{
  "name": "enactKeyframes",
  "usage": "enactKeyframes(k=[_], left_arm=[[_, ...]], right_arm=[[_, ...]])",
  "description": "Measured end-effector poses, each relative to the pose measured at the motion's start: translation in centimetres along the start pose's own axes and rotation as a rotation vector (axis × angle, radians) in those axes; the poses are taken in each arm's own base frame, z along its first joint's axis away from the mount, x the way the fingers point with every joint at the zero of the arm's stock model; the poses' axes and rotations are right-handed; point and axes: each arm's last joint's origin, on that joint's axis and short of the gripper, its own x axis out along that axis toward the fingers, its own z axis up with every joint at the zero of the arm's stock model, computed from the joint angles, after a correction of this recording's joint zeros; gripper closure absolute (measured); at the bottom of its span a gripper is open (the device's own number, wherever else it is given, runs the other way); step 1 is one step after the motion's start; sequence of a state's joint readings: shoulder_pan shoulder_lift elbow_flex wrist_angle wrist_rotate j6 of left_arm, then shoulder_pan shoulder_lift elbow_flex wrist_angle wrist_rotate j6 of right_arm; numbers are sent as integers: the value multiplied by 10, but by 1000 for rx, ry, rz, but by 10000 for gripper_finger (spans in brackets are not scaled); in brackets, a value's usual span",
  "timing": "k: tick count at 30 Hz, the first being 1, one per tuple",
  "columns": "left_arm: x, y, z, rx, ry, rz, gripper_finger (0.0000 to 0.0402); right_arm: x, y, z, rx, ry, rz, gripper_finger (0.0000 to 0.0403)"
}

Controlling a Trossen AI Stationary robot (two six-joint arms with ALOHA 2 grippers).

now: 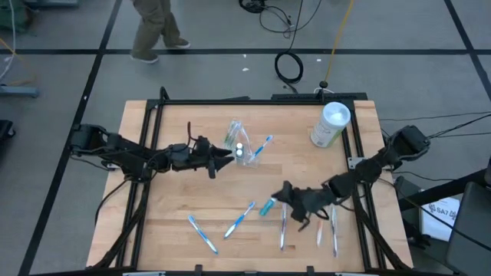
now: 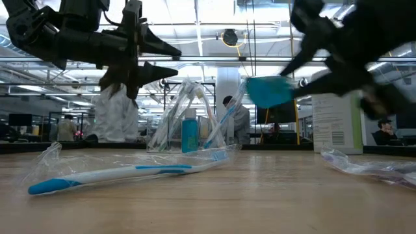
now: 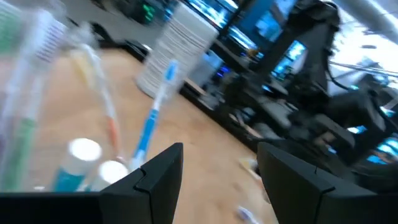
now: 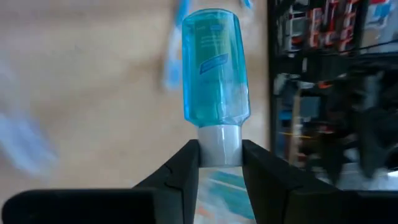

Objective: Pick & Place toothbrushing station
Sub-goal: Put the blue mouthwash into the middle section of the transparent organizer

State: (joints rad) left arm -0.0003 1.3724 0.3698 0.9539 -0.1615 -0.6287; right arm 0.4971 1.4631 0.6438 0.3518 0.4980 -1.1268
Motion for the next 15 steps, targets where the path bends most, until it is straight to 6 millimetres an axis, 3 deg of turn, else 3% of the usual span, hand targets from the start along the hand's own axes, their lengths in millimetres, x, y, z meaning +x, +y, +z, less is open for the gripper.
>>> enactKeyframes(k=[8,12,15], left_arm=[[21,-17,28,0,83,-218,188],[35,-34,42,40,230,-320,188],[43,-43,48,72,345,-289,188]], right_arm=[[17,-46,-18,-225,34,-76,306],[24,-53,-23,-309,59,-82,306],[33,-50,-22,-359,71,-52,306]])
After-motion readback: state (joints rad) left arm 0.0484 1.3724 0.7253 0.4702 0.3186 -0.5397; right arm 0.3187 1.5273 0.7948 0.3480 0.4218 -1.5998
